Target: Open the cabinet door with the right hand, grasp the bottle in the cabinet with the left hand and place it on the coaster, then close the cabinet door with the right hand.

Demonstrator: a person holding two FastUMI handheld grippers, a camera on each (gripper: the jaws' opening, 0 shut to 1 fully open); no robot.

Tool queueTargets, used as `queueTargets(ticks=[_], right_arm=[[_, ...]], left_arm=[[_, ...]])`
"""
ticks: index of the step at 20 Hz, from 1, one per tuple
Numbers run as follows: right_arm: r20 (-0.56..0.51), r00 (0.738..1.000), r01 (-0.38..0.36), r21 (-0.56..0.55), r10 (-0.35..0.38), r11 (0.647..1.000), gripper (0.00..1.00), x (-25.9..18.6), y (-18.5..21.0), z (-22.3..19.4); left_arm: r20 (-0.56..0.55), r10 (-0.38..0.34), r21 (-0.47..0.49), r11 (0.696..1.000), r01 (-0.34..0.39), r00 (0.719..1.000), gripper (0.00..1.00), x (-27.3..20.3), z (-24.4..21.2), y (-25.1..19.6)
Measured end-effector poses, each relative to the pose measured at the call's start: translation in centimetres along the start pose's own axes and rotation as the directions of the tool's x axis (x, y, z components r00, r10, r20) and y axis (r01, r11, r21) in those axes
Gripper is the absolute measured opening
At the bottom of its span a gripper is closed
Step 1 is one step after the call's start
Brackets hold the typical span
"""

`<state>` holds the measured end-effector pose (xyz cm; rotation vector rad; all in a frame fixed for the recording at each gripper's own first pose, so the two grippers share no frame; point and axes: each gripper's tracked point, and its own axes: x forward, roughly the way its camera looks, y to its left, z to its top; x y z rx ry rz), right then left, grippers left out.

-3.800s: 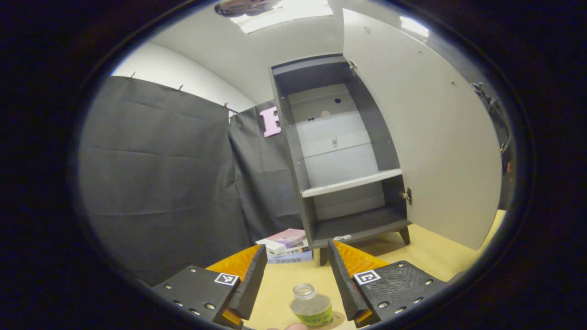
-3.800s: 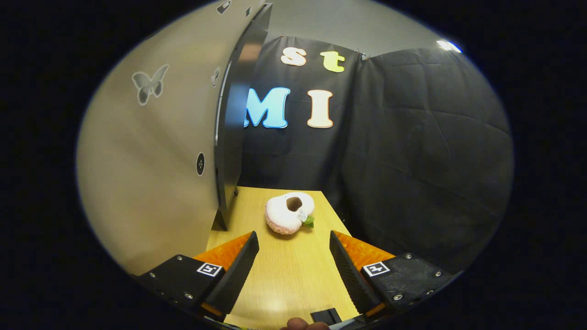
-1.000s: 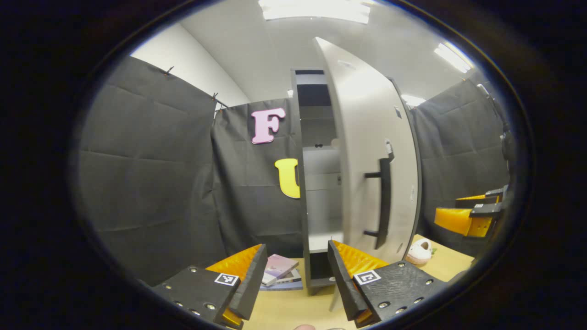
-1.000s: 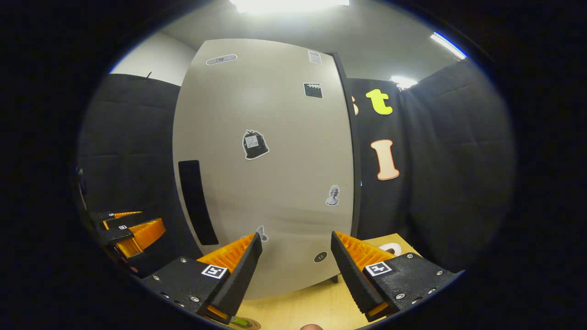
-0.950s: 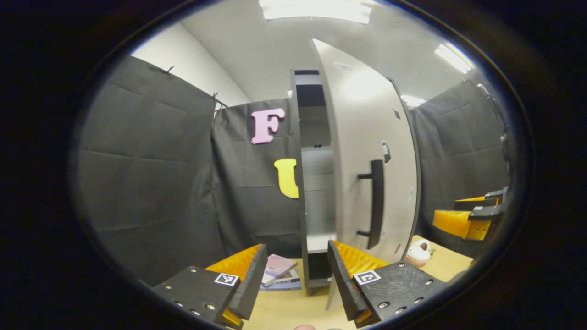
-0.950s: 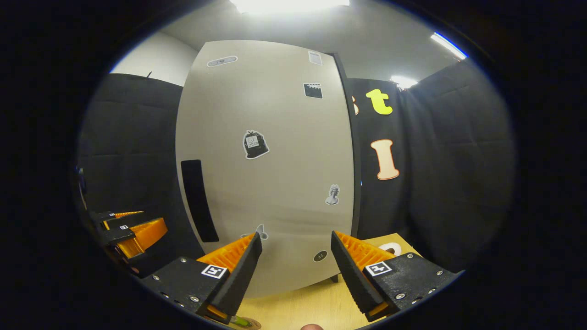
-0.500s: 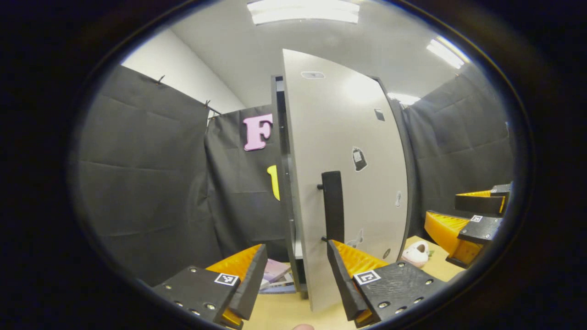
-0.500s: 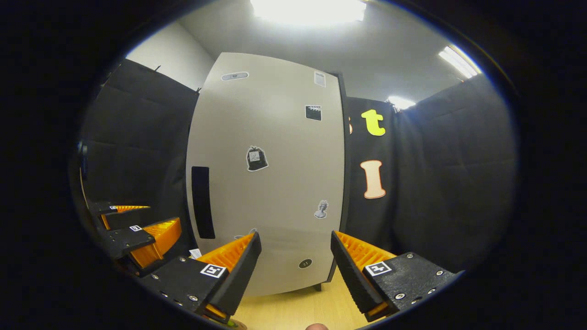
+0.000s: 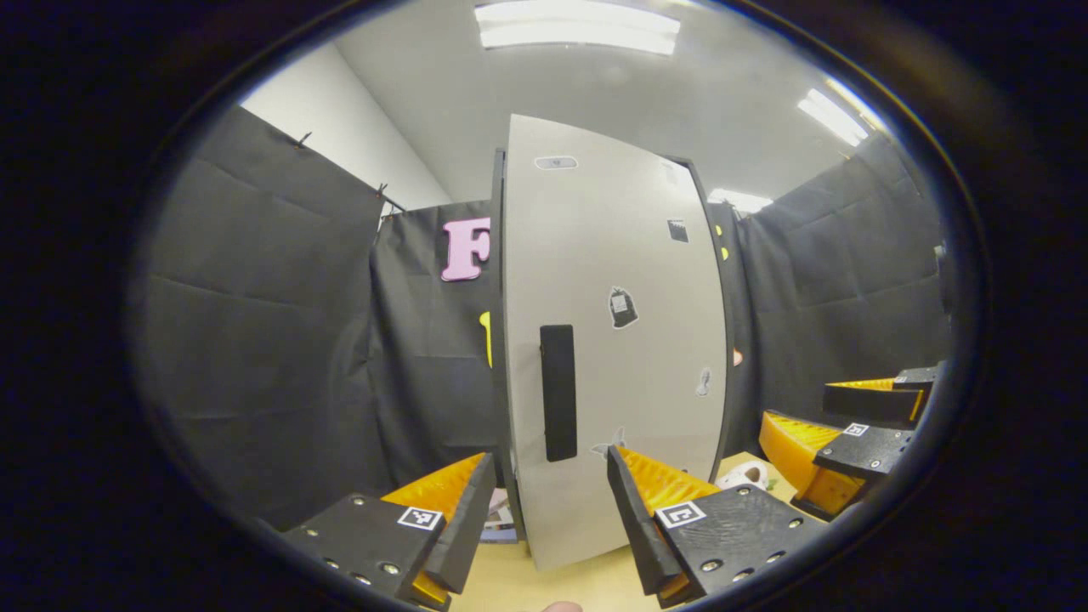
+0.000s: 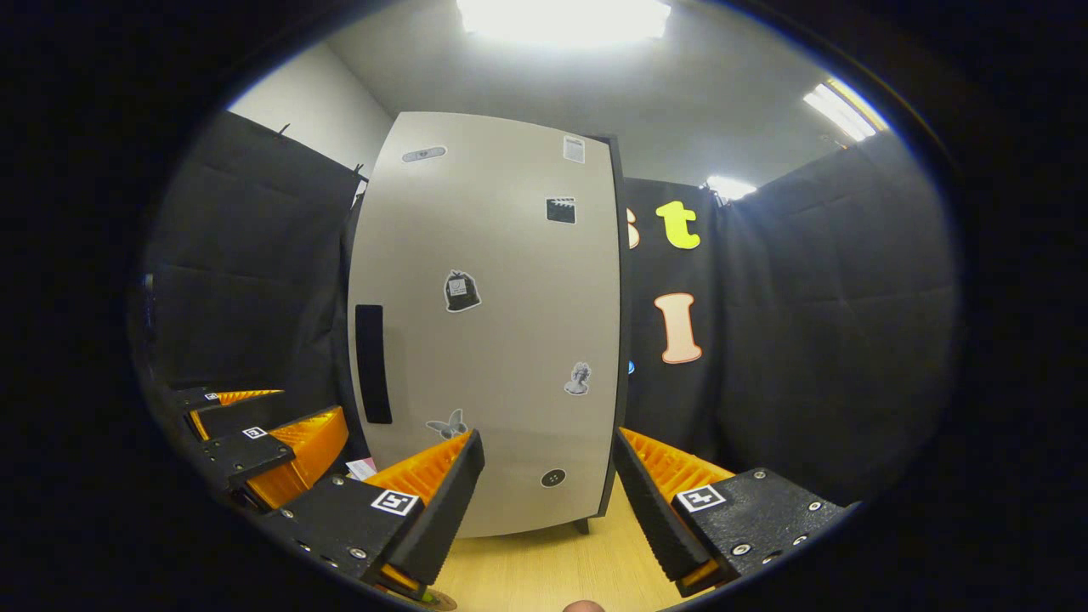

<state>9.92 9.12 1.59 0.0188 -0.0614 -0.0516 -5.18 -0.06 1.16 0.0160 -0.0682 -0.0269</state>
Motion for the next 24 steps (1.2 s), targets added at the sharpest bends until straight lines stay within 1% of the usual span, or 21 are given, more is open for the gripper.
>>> queueTargets(ticks=[2, 4, 7, 8, 9, 16, 17, 18, 20, 21, 23, 24], right_arm=[[-0.003, 1.000, 0.001, 0.003, -0.001, 1.000, 0.94, 0.1, -0.2, -0.2], [0.003, 1.000, 0.008, 0.008, -0.008, 1.000, 0.94, 0.1, -0.5, -0.2], [-0.009, 1.000, 0.007, 0.012, -0.007, 1.000, 0.94, 0.2, -0.6, -0.6], [-0.012, 1.000, 0.007, 0.014, -0.007, 1.000, 0.94, 0.1, -0.7, -0.7], [-0.013, 1.000, 0.005, 0.013, -0.005, 1.000, 0.94, 0.1, -0.7, -0.7], [-0.010, 1.000, -0.009, 0.010, 0.009, 1.000, 0.94, -0.4, -0.6, -0.8], [-0.009, 1.000, -0.011, 0.011, 0.011, 1.000, 0.91, -0.4, -0.6, -0.8], [-0.010, 1.000, -0.009, 0.012, 0.010, 1.000, 0.94, -0.5, -0.7, -0.8], [-0.010, 1.000, -0.008, 0.013, 0.008, 1.000, 0.94, -0.7, -0.8, -0.8], [-0.012, 1.000, -0.006, 0.013, 0.006, 1.000, 0.94, -0.6, -0.8, -0.9], [-0.014, 1.000, -0.012, 0.017, 0.012, 1.000, 0.94, -0.7, -0.7, -1.0], [-0.014, 1.000, -0.011, 0.017, 0.011, 1.000, 0.92, -0.7, -0.7, -1.0]], left_arm=[[-0.004, -0.001, -0.005, 1.000, 0.001, 1.000, 0.75, 0.2, -0.3, 0.1], [-0.003, -0.001, -0.005, 1.000, 0.001, 1.000, 0.80, 0.0, -0.2, 0.1], [0.006, -0.003, -0.012, 1.000, 0.003, 1.000, 0.80, 0.3, -0.1, 0.1], [0.008, -0.005, -0.010, 1.000, 0.005, 1.000, 0.76, 0.3, -0.1, 0.0], [0.011, -0.005, -0.008, 1.000, 0.005, 1.000, 0.80, 0.1, -0.1, -0.1], [0.020, -0.006, -0.004, 1.000, 0.006, 1.000, 0.80, -0.5, 0.1, -0.5], [0.020, -0.005, -0.003, 1.000, 0.006, 1.000, 0.80, -0.5, 0.2, -0.4], [0.021, -0.002, -0.001, 1.000, 0.002, 1.000, 0.80, -0.5, 0.2, -0.3], [0.021, -0.003, 0.003, 1.000, 0.003, 1.000, 0.70, -0.6, 0.2, -0.4], [0.021, -0.003, 0.003, 1.000, 0.003, 1.000, 0.80, -0.7, 0.2, -0.4], [0.024, -0.001, 0.010, 1.000, 0.001, 1.000, 0.70, -0.6, 0.2, -0.4], [0.025, 0.001, 0.011, 1.000, -0.001, 1.000, 0.75, -0.6, 0.3, -0.4]])
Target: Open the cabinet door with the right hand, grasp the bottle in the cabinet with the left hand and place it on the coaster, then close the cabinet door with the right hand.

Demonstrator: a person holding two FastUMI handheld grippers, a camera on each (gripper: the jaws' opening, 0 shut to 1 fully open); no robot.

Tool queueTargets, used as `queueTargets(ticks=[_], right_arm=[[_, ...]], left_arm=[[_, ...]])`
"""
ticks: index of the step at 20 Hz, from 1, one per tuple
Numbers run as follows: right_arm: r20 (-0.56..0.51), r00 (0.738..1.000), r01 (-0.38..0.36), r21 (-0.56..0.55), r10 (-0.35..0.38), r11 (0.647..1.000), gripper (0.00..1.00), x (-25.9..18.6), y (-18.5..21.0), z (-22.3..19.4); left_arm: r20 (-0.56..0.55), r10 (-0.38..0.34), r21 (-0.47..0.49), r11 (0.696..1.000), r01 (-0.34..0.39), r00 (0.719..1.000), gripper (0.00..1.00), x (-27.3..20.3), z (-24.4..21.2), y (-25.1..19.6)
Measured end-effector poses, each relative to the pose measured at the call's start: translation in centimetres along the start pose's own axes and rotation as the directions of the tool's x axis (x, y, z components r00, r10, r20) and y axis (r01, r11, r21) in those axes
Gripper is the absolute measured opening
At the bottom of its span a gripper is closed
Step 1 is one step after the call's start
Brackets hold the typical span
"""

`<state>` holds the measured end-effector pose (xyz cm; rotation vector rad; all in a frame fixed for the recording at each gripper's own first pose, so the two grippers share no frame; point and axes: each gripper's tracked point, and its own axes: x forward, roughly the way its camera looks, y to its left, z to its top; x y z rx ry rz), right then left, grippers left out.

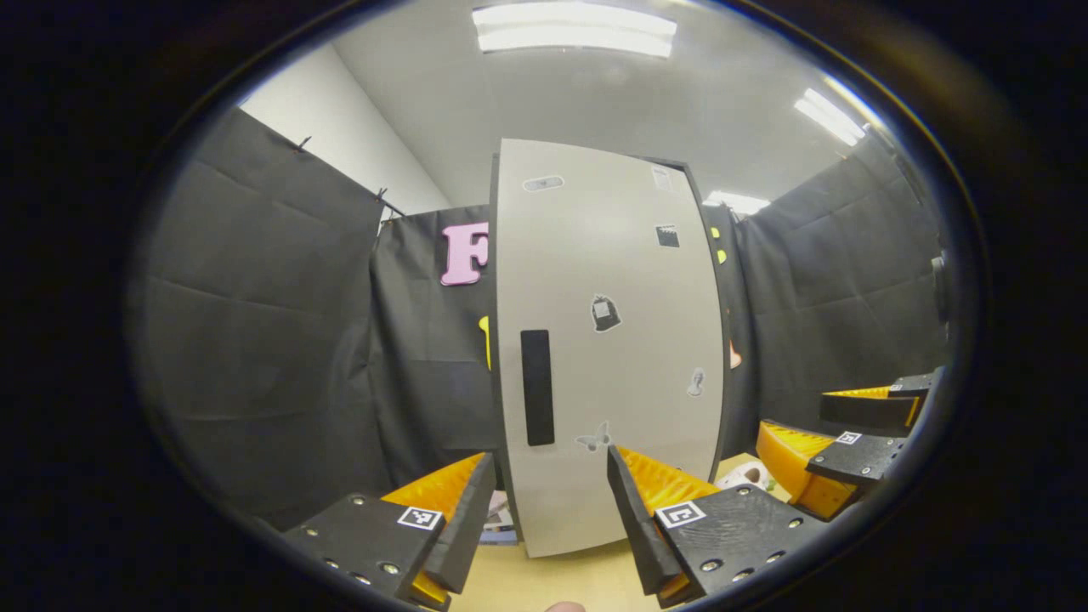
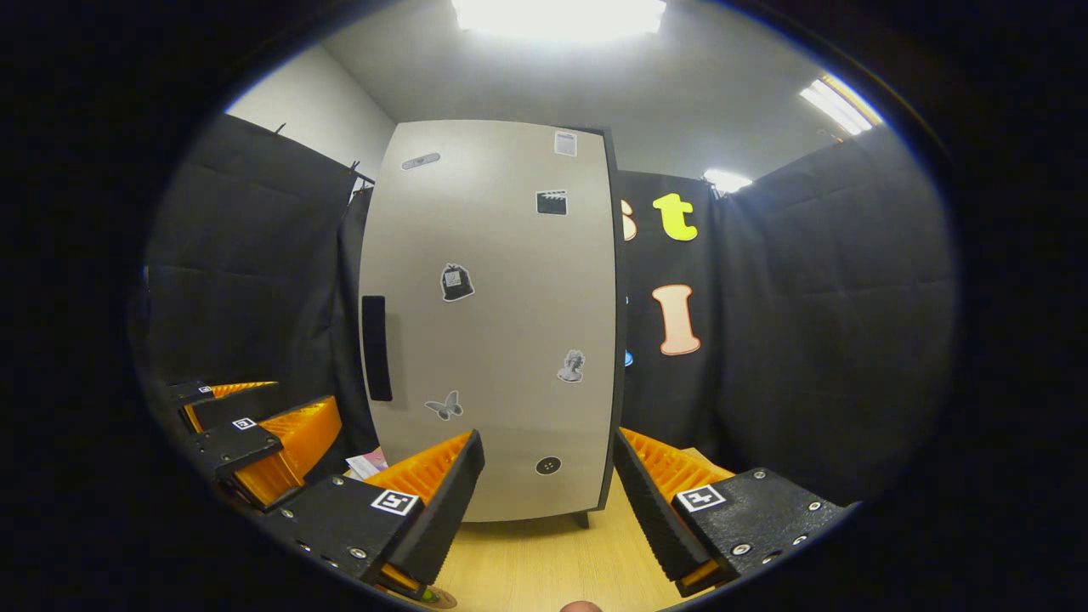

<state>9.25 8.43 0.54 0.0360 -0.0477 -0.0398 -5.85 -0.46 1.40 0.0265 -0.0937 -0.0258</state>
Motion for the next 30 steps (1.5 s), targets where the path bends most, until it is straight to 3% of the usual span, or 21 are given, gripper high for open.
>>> queueTargets(ticks=[1, 6, 8, 12, 13, 14, 22, 30], right_arm=[[0.000, 1.000, 0.001, -0.003, -0.001, 1.000, 0.92, -0.1, -0.1, 0.0], [0.001, 1.000, 0.001, -0.005, -0.001, 1.000, 0.94, 0.0, -0.2, 0.0], [0.000, 1.000, 0.000, 0.000, 0.000, 1.000, 0.94, 0.1, -0.1, 0.0], [-0.002, 1.000, -0.004, -0.006, 0.004, 1.000, 0.94, 0.3, 0.0, -0.1], [-0.001, 1.000, -0.005, -0.008, 0.005, 1.000, 0.91, 0.4, 0.0, -0.1], [-0.002, 1.000, -0.005, -0.009, 0.005, 1.000, 0.91, 0.4, 0.0, -0.1], [-0.010, 1.000, 0.000, -0.008, 0.000, 1.000, 0.94, 0.6, -0.1, -0.3], [-0.020, 1.000, -0.002, -0.013, 0.002, 1.000, 0.92, 0.6, -0.1, -0.5]], left_arm=[[0.002, -0.001, -0.003, 1.000, 0.001, 1.000, 0.80, 0.0, 0.0, -0.1], [0.000, -0.002, -0.001, 1.000, 0.002, 1.000, 0.80, 0.1, 0.1, 0.0], [-0.003, -0.001, 0.003, 1.000, 0.001, 1.000, 0.70, 0.2, 0.0, 0.0], [-0.010, -0.001, 0.006, 1.000, 0.001, 1.000, 0.80, 0.5, 0.0, -0.2], [-0.012, -0.001, 0.008, 1.000, 0.001, 1.000, 0.75, 0.6, -0.1, -0.1], [-0.012, 0.000, 0.010, 1.000, 0.000, 1.000, 0.80, 0.6, 0.0, -0.1], [-0.010, -0.004, 0.022, 1.000, 0.004, 1.000, 0.80, 0.6, 0.2, -0.5], [-0.023, -0.003, 0.025, 1.000, 0.004, 1.000, 0.80, 0.9, -0.1, -0.7]])
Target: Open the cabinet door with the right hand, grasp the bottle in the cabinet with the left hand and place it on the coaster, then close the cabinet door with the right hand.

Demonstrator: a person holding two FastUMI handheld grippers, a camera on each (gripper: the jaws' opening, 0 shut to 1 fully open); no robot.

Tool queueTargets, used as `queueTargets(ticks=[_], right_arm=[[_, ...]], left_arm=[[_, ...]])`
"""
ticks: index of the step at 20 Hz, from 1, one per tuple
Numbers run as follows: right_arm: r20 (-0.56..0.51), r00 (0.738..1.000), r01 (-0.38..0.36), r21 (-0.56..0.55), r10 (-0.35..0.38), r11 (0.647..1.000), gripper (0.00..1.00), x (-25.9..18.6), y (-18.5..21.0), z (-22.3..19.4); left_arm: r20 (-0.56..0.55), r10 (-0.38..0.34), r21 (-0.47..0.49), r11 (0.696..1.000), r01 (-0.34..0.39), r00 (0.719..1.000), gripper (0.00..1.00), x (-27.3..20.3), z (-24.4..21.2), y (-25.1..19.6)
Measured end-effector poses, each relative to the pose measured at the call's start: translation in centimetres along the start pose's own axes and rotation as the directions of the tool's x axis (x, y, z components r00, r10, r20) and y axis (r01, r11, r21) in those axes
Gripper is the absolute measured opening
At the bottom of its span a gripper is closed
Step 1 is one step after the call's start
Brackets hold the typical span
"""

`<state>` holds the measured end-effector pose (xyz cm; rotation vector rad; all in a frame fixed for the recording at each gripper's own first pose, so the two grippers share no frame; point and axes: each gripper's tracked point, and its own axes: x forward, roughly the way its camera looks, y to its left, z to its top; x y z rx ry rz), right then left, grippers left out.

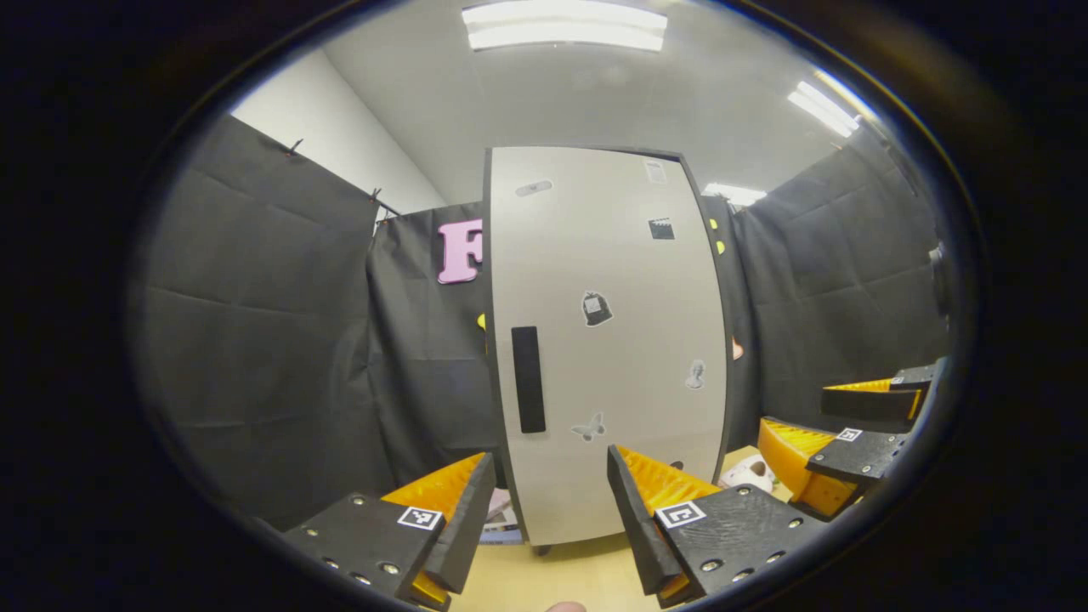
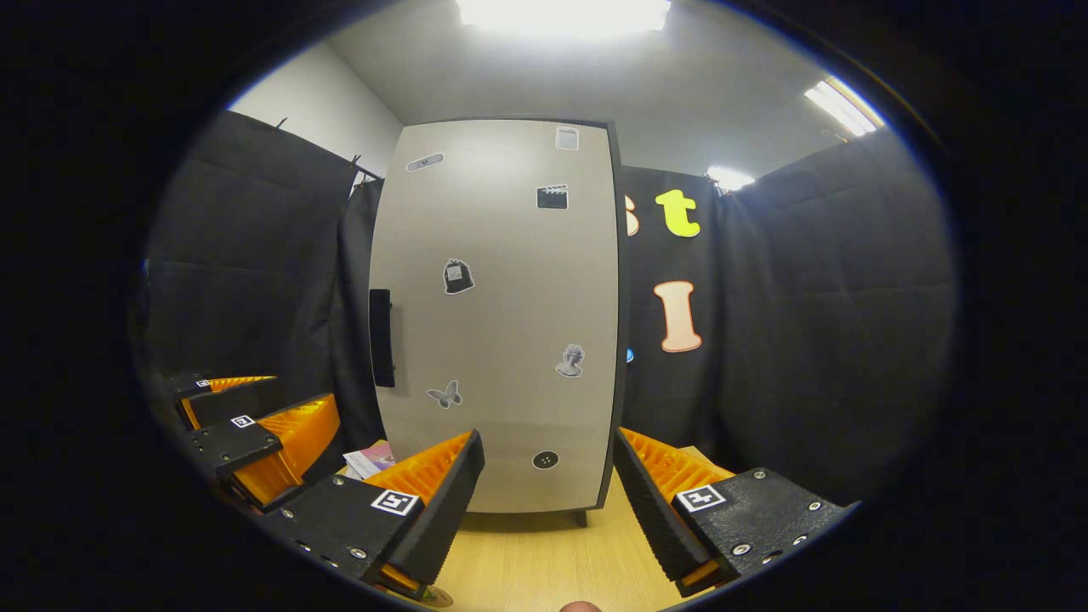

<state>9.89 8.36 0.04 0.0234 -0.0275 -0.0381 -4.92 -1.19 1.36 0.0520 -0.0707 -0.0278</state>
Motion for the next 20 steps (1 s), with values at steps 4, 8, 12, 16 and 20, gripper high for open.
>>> queueTargets(ticks=[4, 8, 12, 16, 20], right_arm=[[-0.004, 1.000, 0.002, 0.005, -0.002, 1.000, 0.92, -0.1, 0.0, -0.1], [-0.010, 1.000, 0.003, 0.007, -0.003, 1.000, 0.91, -0.2, 0.0, -0.3], [-0.010, 1.000, 0.005, 0.005, -0.005, 1.000, 0.94, -0.2, -0.1, -0.2], [-0.006, 1.000, 0.007, 0.005, -0.007, 1.000, 0.94, -0.4, -0.1, -0.1], [-0.005, 1.000, 0.010, 0.007, -0.010, 1.000, 0.94, -0.5, 0.0, 0.0]], left_arm=[[-0.003, -0.001, 0.001, 1.000, 0.001, 1.000, 0.80, 0.0, 0.0, 0.0], [-0.008, -0.002, 0.000, 1.000, 0.002, 1.000, 0.80, 0.2, -0.1, 0.0], [-0.017, -0.012, -0.009, 1.000, 0.012, 1.000, 0.80, 0.0, -0.7, 0.3], [-0.027, -0.014, -0.014, 1.000, 0.014, 1.000, 0.80, 0.0, -1.1, 0.9], [-0.025, -0.019, -0.012, 1.000, 0.019, 1.000, 0.80, -0.6, -1.0, 0.6]])
